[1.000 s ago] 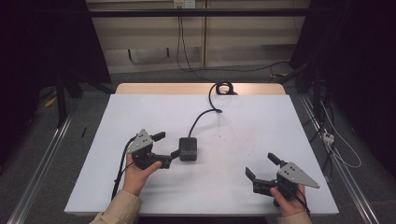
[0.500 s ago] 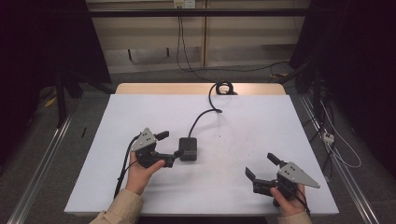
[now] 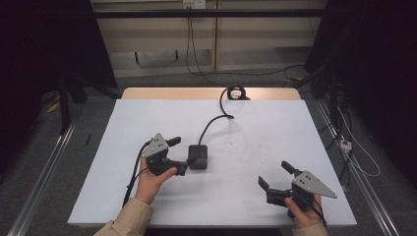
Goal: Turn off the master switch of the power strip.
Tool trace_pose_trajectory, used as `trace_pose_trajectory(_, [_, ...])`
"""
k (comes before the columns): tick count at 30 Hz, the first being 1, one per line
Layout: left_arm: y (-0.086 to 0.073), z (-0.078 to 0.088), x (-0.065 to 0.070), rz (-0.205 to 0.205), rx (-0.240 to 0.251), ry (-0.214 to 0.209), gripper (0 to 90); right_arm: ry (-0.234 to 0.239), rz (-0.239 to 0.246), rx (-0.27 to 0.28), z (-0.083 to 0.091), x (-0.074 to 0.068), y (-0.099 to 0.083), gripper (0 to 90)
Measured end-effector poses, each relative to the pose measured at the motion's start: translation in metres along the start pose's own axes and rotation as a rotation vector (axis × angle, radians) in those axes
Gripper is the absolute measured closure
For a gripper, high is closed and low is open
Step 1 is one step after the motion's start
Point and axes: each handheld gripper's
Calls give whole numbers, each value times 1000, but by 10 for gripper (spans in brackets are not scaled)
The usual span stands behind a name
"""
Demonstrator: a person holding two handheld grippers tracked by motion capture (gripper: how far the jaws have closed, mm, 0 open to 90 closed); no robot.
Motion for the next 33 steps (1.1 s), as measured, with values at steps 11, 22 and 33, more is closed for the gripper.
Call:
trace_pose_trajectory(11, [4, -11, 4, -17, -21, -4, 20, -1, 0, -1, 0, 0, 0, 35])
trace_pose_trajectory(22, [10, -20, 2, 9, -24, 7, 74, -4, 1, -1, 0, 1, 0, 39])
trace_pose_trajectory(33, [14, -17, -2, -16, -15, 3, 412, -2, 5, -5, 0, 1, -1, 43])
Point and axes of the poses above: each handheld gripper's, and its own axes: z roughly backward along the jaws, y roughly out of its top, x roughly to its right, and after that the axes turned 3 degrees about x, right-handed
